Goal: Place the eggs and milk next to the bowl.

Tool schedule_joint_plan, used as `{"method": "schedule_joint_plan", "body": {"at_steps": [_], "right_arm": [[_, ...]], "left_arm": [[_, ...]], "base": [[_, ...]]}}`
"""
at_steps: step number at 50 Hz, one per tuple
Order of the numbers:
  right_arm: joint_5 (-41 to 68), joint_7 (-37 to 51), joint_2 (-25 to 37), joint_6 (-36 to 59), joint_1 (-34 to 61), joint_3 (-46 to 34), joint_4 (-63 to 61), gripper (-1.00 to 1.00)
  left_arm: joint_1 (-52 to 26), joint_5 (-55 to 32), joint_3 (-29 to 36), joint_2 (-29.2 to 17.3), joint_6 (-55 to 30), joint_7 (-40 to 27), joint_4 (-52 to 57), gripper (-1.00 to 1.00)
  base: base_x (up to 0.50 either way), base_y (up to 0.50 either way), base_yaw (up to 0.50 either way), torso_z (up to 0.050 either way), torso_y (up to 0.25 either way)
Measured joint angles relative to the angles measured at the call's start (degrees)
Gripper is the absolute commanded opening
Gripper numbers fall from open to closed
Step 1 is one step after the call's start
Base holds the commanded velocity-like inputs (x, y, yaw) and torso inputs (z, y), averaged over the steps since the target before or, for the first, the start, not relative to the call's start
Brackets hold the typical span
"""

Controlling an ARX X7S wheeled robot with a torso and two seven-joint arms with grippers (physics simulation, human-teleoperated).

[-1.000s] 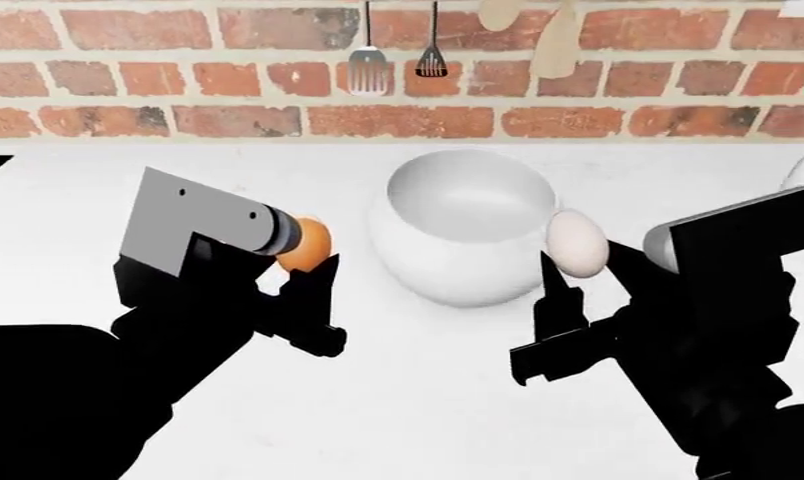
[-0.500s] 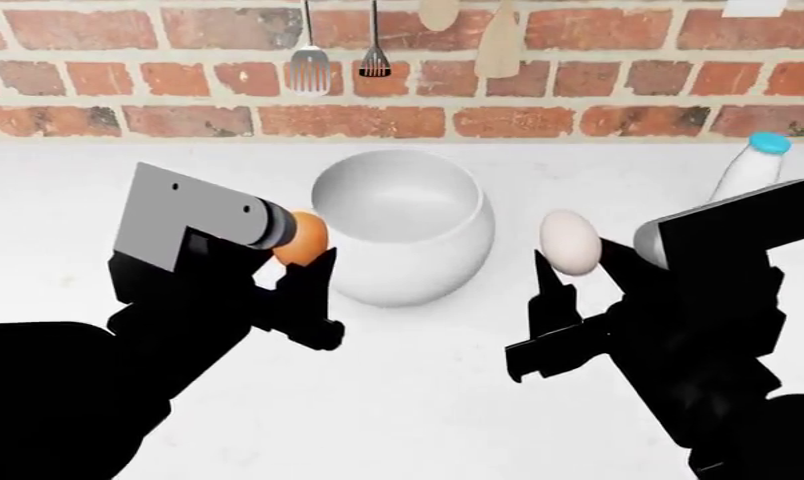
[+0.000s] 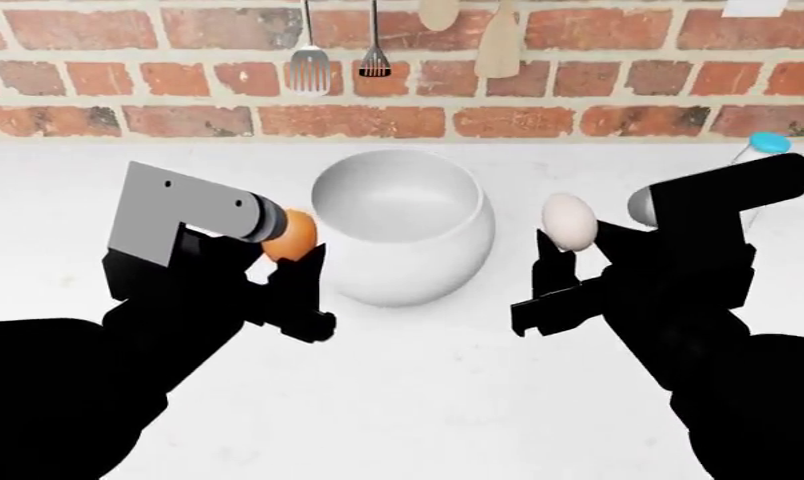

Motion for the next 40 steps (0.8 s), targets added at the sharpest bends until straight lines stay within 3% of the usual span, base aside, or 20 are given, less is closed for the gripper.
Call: {"method": "schedule_joint_plan", "body": {"at_steps": [22, 40], "right_arm": [[-13.4, -15.6, -3.5, -3.8, -0.1, -6.1, 13.2, -1.00], [-18.2, -21.3, -5.6, -5.8, -0.2, -9.4, 20.1, -1.00]], "left_arm": [[0.3, 0.9, 0.2, -0.5, 0.7, 0.6, -0.5, -1.00], [0.6, 1.6, 0.6, -0.8, 1.3, 1.2, -0.9, -1.00]], "base": [[0.00, 0.00, 0.00, 0.000, 0.000], [0.00, 0.00, 0.00, 0.000, 0.000]]}}
